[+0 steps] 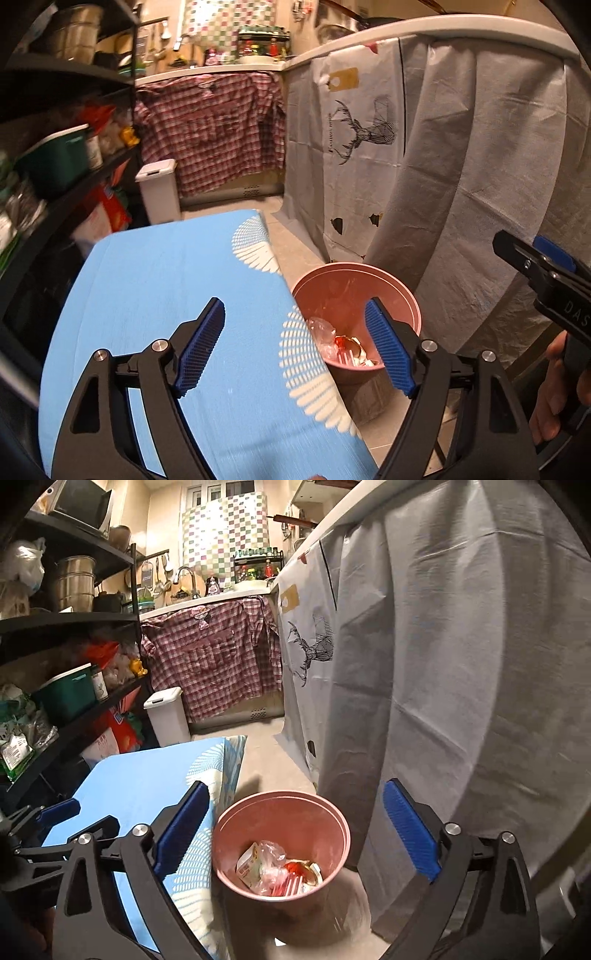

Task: Collect trash

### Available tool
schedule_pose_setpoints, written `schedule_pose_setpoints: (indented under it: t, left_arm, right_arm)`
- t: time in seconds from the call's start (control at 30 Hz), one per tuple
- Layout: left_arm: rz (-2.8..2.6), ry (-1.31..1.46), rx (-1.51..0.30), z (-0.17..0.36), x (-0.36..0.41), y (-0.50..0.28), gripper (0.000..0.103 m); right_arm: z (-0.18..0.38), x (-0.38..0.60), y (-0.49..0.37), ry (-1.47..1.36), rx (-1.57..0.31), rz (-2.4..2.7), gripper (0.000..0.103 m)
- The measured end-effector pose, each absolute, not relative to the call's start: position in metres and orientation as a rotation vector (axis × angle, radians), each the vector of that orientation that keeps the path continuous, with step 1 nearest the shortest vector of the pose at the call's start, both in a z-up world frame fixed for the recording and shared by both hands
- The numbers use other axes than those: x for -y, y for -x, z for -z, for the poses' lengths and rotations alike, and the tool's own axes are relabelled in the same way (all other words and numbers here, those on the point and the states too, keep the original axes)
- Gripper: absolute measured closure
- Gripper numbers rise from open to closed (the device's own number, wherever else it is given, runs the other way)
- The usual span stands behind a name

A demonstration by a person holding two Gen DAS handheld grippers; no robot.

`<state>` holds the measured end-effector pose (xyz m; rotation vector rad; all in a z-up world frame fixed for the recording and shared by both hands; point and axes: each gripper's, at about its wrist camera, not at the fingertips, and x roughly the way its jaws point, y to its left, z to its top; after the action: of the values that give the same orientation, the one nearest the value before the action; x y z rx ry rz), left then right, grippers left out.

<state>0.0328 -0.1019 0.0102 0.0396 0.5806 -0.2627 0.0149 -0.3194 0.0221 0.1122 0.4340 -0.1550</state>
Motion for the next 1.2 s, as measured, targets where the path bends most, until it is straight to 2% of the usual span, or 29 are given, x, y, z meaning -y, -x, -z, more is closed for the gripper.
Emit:
schedule_pose_setpoints:
  t: [0.53, 1.2]
  left_arm:
    - [0.138, -0.002, -0.576, -0.003, 0.075, 0.044, 0.027]
    - [0.124, 0.013, -0.601, 0.020, 0.068, 0.042, 0.027]
  right_arm:
    - [-0.013, 0.301, 0.043, -0.094, -0.460, 0.118, 0.006]
    - [0.007, 0.284, 0.037, -0.034, -0.531, 0.118, 0.006]
